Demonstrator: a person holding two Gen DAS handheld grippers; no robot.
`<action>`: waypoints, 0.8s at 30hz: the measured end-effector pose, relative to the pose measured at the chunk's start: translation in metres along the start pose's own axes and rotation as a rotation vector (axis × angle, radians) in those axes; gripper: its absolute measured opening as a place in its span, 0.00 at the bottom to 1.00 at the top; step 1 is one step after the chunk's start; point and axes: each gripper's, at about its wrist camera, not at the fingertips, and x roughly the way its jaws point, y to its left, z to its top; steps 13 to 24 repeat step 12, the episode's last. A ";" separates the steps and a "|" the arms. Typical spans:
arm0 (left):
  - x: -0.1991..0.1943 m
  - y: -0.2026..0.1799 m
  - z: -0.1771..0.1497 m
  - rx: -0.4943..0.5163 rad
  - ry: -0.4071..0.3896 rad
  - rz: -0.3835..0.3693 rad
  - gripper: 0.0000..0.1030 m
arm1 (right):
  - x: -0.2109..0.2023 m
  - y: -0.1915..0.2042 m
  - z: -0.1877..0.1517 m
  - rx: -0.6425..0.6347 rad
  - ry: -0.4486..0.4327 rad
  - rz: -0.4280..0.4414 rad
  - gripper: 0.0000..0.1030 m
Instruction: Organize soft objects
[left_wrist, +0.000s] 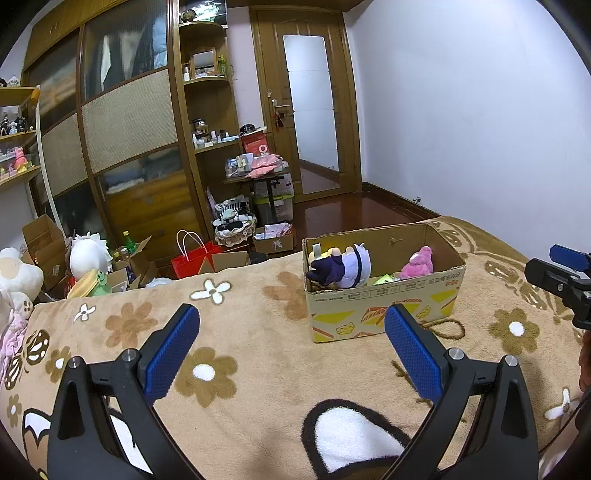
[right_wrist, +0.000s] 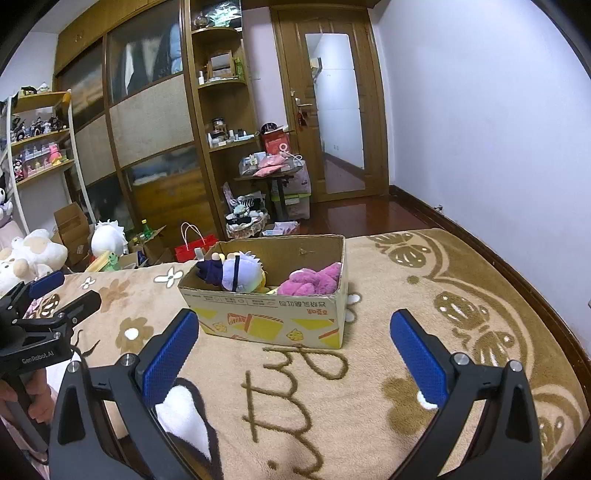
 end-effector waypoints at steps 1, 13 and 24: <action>0.000 0.000 0.000 0.000 0.000 0.003 0.97 | 0.000 0.000 0.000 0.000 0.000 0.000 1.00; 0.001 0.000 -0.001 -0.002 0.001 0.000 0.97 | 0.000 -0.001 0.000 0.001 -0.002 -0.002 1.00; 0.001 0.000 -0.001 -0.002 0.001 0.000 0.97 | 0.000 -0.001 0.000 0.001 -0.002 -0.002 1.00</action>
